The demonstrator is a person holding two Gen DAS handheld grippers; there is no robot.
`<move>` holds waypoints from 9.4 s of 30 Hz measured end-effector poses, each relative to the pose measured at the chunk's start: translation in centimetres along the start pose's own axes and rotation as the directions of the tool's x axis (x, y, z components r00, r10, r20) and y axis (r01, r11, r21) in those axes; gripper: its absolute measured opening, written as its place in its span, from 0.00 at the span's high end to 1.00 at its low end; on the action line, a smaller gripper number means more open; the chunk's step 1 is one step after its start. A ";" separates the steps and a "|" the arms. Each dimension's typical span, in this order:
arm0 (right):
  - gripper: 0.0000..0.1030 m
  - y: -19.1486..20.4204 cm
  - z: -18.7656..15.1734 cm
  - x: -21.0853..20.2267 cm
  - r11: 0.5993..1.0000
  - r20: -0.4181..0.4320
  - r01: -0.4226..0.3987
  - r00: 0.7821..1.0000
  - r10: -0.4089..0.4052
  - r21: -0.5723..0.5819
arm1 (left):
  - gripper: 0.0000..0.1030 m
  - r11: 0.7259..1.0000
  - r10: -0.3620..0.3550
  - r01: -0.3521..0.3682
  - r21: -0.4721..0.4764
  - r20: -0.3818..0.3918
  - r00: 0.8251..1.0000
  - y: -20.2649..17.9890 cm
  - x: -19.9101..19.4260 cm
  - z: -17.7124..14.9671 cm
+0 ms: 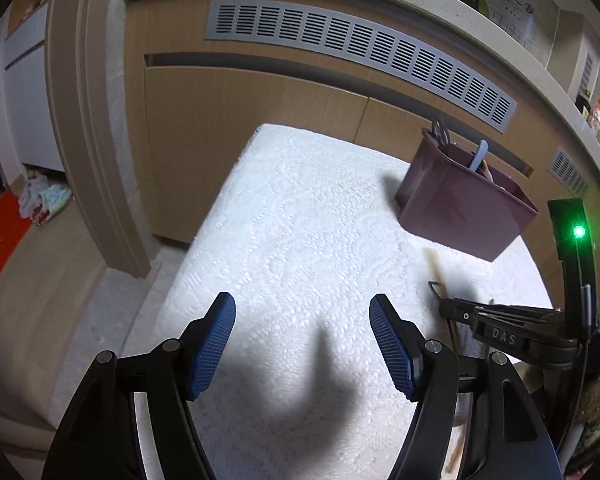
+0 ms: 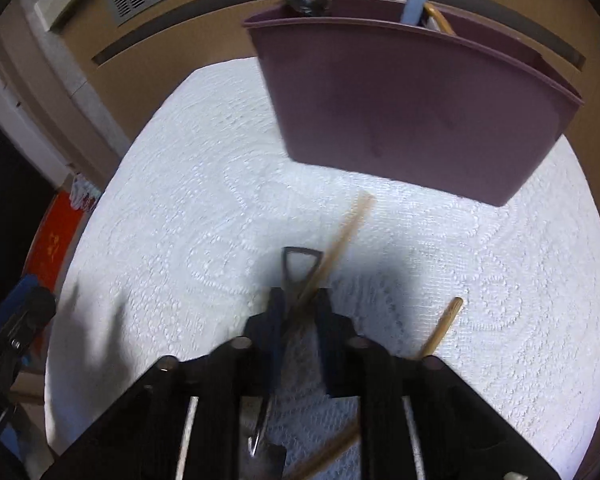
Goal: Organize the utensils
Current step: 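Grasp a wooden chopstick with the right gripper and lift it, then grasp a metal spoon with the left gripper and lift it, then release the metal spoon into the caddy with the left gripper while the right carries the chopstick over it, then lower the wooden chopstick into the caddy with the right gripper, then grasp the small metal shovel spoon on the cloth with the left gripper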
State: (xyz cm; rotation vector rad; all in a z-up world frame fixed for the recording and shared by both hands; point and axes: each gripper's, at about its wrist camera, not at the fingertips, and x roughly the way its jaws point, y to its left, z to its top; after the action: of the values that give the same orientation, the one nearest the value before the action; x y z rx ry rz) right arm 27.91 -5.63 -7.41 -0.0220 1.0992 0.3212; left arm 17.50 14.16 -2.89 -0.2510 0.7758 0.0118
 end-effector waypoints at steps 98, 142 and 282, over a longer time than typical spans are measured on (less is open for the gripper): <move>0.95 -9.8 -7.2 -13.0 0.995 0.312 0.091 0.947 -0.076 -0.034 | 0.72 0.962 -0.162 0.160 0.221 -0.008 0.987 -10.9 -4.1 -1.7; 0.95 -11.3 14.3 -13.7 0.995 0.762 0.047 0.640 -0.100 0.092 | 0.72 0.929 -0.304 0.254 0.270 0.163 0.938 -18.3 4.3 19.3; 0.18 -12.2 -13.7 -9.0 0.974 0.224 0.222 0.953 -0.206 -0.048 | 0.55 0.950 -0.011 0.103 0.295 -0.299 0.954 -14.1 2.4 -7.0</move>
State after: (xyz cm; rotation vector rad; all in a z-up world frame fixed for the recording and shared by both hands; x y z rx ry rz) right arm 15.47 -21.90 -7.50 -0.1664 0.8577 0.1632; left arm 15.84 -1.34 -6.24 0.0244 1.0533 -0.2056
